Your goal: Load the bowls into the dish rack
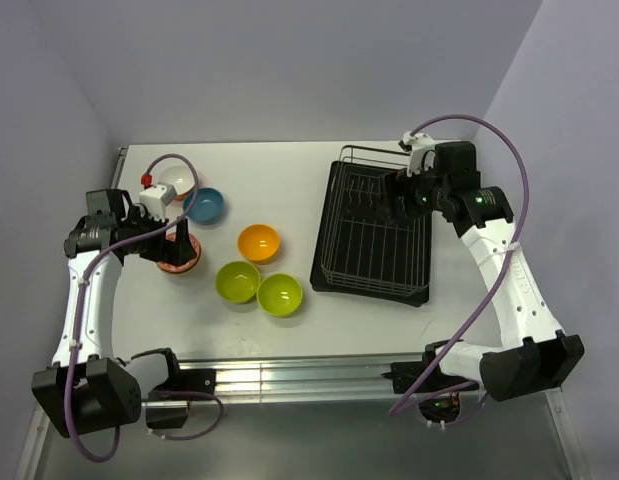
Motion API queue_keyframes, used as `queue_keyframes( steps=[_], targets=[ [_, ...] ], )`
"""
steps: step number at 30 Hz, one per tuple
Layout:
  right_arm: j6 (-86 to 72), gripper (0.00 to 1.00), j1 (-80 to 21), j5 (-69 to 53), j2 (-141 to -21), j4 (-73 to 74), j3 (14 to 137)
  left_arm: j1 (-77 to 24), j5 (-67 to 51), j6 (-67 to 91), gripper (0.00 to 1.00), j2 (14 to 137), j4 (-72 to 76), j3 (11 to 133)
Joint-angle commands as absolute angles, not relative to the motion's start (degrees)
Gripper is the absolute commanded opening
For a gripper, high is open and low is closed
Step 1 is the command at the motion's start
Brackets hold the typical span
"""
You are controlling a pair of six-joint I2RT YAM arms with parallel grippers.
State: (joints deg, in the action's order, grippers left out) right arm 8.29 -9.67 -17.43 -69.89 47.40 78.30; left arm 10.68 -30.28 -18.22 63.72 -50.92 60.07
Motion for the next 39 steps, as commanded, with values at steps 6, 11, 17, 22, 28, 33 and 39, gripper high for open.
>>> queue_keyframes(
  steps=[6, 11, 17, 22, 28, 33, 39],
  targets=[
    [9.1, 1.0, -10.4, -18.9, -70.2, 48.4, 78.7, 10.8, -27.4, -30.2, 0.91, 66.8, -53.3, 62.6],
    [9.2, 1.0, -10.6, -19.5, -71.9, 49.1, 79.7, 10.5, -25.8, -39.2, 0.72, 73.5, -56.0, 65.9],
    [9.1, 1.0, -10.9, -19.8, -72.9, 49.7, 80.4, 8.5, -24.0, -47.1, 0.54, 78.8, -59.2, 66.8],
    [9.1, 1.0, -11.1, -20.0, -73.7, 50.1, 81.1, 6.2, -22.0, -50.2, 0.48, 83.0, -58.4, 65.3],
    [9.1, 1.0, -11.2, -20.2, -74.1, 50.2, 80.9, 5.6, -21.4, -51.9, 0.42, 86.1, -56.0, 64.7],
    [9.3, 1.0, -11.3, -20.2, -74.8, 50.5, 81.6, 5.0, -21.7, -53.2, 0.38, 88.5, -56.2, 65.0],
    [9.5, 1.0, -11.4, -20.2, -75.2, 50.8, 81.6, 4.8, -21.8, -53.8, 0.38, 89.6, -56.7, 64.9]
  ],
)
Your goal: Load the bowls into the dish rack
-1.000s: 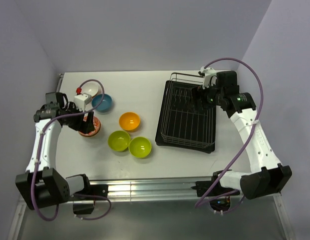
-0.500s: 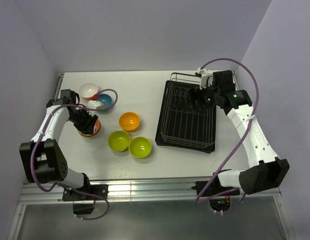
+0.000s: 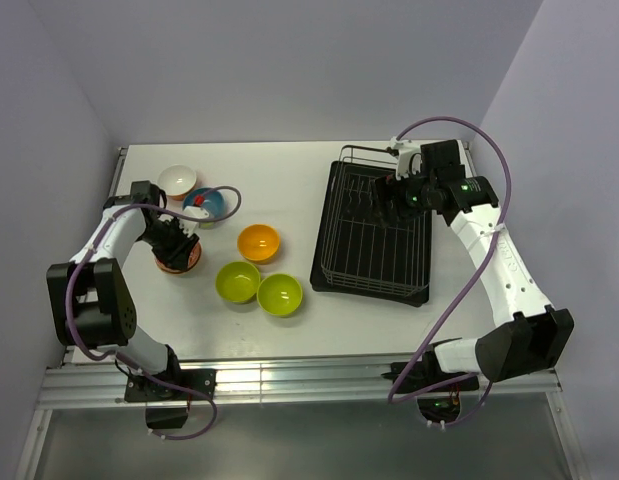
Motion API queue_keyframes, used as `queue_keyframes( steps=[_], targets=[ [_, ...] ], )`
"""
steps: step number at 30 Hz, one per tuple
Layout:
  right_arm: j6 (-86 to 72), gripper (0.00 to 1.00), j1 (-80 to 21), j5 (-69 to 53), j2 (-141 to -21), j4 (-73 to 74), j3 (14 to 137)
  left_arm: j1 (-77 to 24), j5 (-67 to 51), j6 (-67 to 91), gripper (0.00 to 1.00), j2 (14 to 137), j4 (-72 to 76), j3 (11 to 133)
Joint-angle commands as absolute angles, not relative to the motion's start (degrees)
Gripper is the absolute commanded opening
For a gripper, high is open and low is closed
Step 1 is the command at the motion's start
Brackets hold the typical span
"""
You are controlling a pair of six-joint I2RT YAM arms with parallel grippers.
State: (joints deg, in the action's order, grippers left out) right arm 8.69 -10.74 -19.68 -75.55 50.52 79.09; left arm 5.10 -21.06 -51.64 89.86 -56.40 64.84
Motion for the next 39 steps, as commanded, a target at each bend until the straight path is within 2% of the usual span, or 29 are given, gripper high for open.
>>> queue_keyframes(
  steps=[1, 13, 17, 25, 26, 39],
  targets=[
    [9.5, 1.0, -11.4, -20.1, -75.2, 50.8, 81.5, 4.8, -21.7, -53.8, 0.38, 89.6, -56.3, 64.7],
    [9.6, 1.0, -11.5, -20.0, -75.5, 50.8, 81.7, 4.8, -20.9, -54.5, 0.31, 91.5, -55.5, 63.5],
    [9.5, 1.0, -11.5, -20.0, -75.5, 50.8, 81.7, 4.8, -21.4, -54.7, 0.15, 91.6, -55.8, 63.8],
    [9.6, 1.0, -11.6, -20.2, -75.3, 50.8, 81.7, 4.8, -23.1, -55.5, 0.07, 90.3, -59.0, 65.3],
    [9.5, 1.0, -11.6, -20.3, -75.4, 50.8, 81.7, 4.7, -23.3, -55.4, 0.01, 90.2, -59.3, 65.5],
    [8.4, 1.0, -11.8, -22.2, -75.8, 50.1, 82.7, 4.5, -21.3, -54.6, 0.0, 84.8, -60.1, 69.7]
  ],
)
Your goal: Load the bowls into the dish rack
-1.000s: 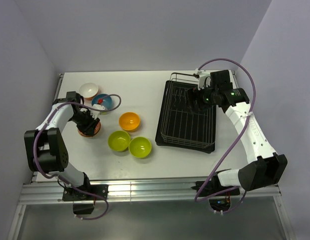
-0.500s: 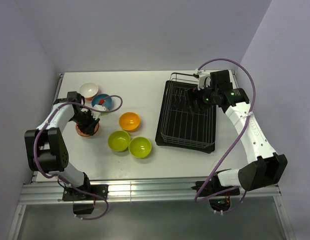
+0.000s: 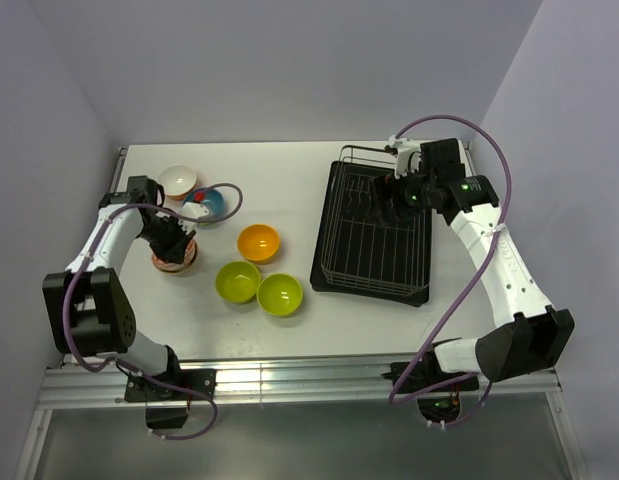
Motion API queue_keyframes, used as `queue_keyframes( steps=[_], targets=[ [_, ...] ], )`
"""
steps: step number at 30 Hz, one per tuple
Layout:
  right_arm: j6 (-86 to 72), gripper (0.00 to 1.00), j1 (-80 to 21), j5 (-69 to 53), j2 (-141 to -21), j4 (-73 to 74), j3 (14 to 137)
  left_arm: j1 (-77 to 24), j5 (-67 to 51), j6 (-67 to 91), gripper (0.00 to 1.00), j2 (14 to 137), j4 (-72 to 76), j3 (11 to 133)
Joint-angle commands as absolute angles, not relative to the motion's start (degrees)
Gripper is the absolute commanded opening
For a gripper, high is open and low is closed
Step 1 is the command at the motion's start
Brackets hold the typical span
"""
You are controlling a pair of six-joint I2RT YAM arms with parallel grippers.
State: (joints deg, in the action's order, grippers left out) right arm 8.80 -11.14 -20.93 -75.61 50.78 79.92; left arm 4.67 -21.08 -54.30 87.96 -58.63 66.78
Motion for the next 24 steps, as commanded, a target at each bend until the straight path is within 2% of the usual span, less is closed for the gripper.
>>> queue_keyframes(
  steps=[1, 15, 24],
  targets=[
    [8.2, 1.0, -11.8, -22.8, -75.8, 49.9, 82.7, 4.4, -20.7, -54.3, 0.0, 83.9, -60.0, 70.0],
    [2.6, 1.0, -11.8, -29.8, -78.8, 48.1, 85.0, -2.5, -16.4, -52.9, 0.0, 78.1, -58.7, 72.7],
    [-10.1, 1.0, -11.8, -33.7, -79.3, 40.2, 84.7, -20.9, -7.7, -47.6, 0.0, 71.6, -54.2, 73.7]
  ],
)
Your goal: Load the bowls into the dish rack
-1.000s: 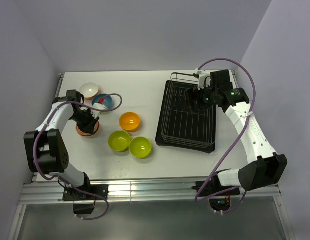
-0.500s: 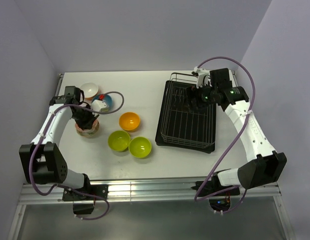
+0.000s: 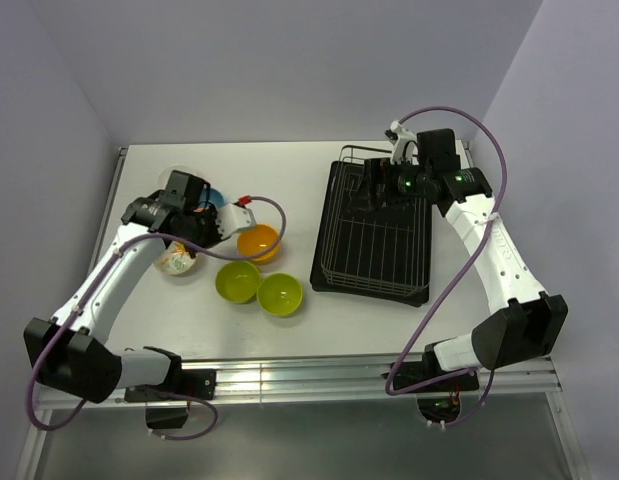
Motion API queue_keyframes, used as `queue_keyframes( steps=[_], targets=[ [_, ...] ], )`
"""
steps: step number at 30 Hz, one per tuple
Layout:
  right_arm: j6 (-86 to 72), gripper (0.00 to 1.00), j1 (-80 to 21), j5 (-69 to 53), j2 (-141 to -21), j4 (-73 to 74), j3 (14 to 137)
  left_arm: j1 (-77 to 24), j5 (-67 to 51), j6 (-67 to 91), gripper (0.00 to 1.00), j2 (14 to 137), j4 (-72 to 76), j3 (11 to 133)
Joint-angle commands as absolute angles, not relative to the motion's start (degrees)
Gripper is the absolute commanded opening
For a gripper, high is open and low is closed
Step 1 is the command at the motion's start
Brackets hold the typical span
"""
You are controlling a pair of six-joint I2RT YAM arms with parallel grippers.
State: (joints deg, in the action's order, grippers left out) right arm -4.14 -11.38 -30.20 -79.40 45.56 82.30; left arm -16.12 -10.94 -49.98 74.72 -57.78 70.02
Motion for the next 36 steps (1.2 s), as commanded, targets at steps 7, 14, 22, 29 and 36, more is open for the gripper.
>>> queue_keyframes(
  steps=[7, 14, 22, 29, 36],
  targets=[
    [-14.0, 0.99, -13.1, -38.8, -82.8, 39.6, 86.9, -39.9, -0.3, -45.9, 0.0, 71.7, -51.1, 75.8],
    [-18.7, 1.0, -16.8, -46.3, -84.3, 36.9, 83.5, -52.9, 7.8, -47.8, 0.0, 72.8, -46.7, 75.1],
    [-27.9, 1.0, -18.5, -51.6, -84.5, 33.0, 80.2, -55.3, 9.1, -47.0, 0.0, 73.0, -41.6, 76.7],
    [-32.6, 1.0, -21.1, -54.4, -86.3, 31.5, 81.0, -55.7, 8.3, -45.6, 0.0, 72.3, -40.0, 80.5],
    [-38.2, 1.0, -21.7, -60.6, -87.1, 25.2, 79.5, -56.5, 7.4, -44.6, 0.0, 72.5, -38.9, 81.8]
  ],
)
